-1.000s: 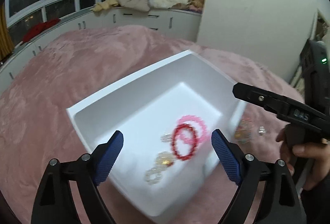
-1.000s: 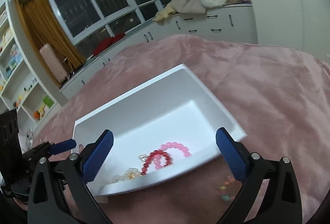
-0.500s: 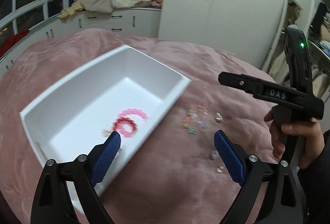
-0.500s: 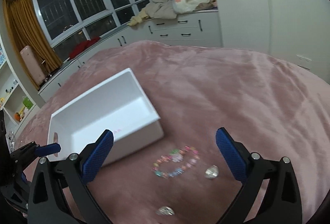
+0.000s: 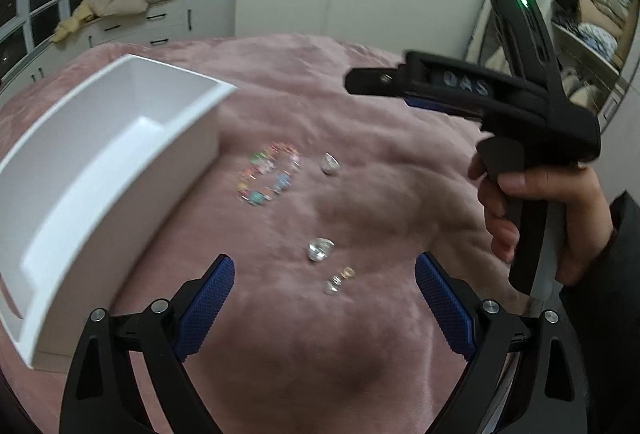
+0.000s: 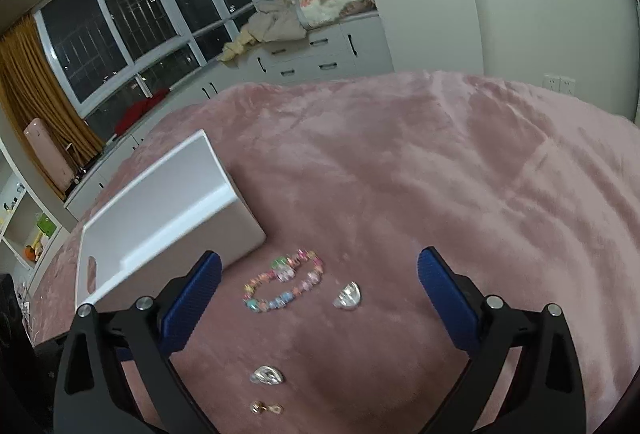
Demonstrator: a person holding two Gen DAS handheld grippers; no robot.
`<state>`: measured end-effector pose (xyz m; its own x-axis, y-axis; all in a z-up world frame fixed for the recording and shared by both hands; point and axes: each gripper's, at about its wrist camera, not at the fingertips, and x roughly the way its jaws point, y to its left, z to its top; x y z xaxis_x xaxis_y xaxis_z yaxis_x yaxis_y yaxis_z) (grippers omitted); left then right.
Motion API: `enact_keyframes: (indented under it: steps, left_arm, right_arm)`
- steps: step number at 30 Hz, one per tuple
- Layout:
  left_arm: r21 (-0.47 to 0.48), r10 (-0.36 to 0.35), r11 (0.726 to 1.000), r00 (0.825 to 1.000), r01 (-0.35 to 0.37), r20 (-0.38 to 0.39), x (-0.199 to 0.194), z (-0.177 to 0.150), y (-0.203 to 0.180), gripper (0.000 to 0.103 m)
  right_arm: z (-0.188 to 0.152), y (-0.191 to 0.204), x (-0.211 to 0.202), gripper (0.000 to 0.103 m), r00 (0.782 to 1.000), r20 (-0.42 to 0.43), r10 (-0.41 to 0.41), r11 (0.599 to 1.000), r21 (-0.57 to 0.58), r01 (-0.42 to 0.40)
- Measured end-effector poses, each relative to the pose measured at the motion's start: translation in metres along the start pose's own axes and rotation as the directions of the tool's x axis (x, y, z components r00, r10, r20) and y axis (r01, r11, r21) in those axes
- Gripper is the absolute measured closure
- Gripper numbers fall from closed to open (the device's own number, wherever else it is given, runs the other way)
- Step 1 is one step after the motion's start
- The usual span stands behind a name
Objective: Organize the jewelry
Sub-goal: 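Move both tools back to the remaining silver charms on the bed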
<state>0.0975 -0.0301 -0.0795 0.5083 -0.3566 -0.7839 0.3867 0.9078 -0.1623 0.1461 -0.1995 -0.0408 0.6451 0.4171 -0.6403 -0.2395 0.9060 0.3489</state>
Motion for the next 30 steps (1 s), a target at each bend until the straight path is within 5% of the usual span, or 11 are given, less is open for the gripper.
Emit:
enact_keyframes:
  steps: [7, 11, 15, 25, 30]
  left_arm:
    - [0.033, -0.036, 0.999, 0.999, 0.038, -0.041, 0.03, -0.017, -0.017, 0.017]
    - [0.045, -0.036, 0.998, 0.998, 0.038, -0.058, 0.047, -0.02, -0.023, 0.025]
    - [0.054, -0.008, 0.998, 0.996, 0.013, -0.092, 0.062, -0.023, -0.024, 0.041]
    - [-0.002, 0.067, 0.998, 0.99, -0.068, -0.121, 0.081, -0.028, -0.013, 0.054]
    - [-0.01, 0.084, 0.996, 0.988, -0.086, -0.13, 0.082, -0.027, -0.015, 0.063]
  right_arm:
    - [-0.009, -0.023, 0.014, 0.011, 1.0, -0.017, 0.004, 0.997, 0.079, -0.003]
    - [-0.016, -0.027, 0.032, 0.026, 0.998, -0.068, 0.005, 0.994, 0.111, 0.003]
    - [-0.023, -0.018, 0.046, 0.034, 0.994, -0.106, -0.006, 0.999, 0.053, 0.012]
    - [-0.041, -0.032, 0.084, 0.048, 0.976, -0.217, -0.033, 0.996, 0.075, 0.05]
    - [-0.04, -0.03, 0.082, 0.077, 0.975, -0.219, -0.036, 0.997, 0.053, 0.049]
